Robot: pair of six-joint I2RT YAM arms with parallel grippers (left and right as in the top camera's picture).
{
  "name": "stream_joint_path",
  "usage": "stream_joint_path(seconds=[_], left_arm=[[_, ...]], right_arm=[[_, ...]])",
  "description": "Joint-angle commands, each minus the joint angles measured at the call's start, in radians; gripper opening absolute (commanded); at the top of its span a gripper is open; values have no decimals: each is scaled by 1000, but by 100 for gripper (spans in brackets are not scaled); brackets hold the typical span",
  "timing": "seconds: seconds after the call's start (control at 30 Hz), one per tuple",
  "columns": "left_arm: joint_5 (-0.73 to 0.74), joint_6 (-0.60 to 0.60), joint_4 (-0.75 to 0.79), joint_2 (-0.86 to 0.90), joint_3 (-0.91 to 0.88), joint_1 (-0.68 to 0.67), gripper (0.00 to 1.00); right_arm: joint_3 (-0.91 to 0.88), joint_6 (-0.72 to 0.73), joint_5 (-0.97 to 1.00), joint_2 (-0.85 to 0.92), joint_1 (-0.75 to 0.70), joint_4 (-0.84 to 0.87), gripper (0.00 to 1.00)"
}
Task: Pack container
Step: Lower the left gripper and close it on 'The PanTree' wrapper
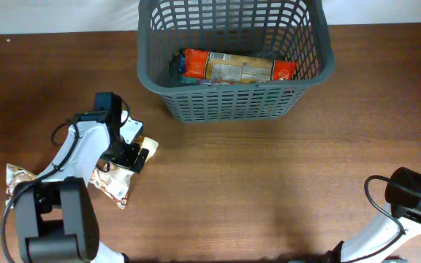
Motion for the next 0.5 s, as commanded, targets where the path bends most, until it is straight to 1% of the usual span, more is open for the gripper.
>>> stream_joint_path(seconds=[0.0, 0.33, 0.47], left_arm=[[15, -9, 28, 10, -9, -1, 99], [17, -9, 113, 10, -39, -1, 99], [42, -10, 132, 10, -75, -1, 99]], right_arm=[[-3, 15, 2, -4, -1, 0, 99], [-3, 15, 2, -4, -1, 0, 99], [-3, 15, 2, -4, -1, 0, 99]])
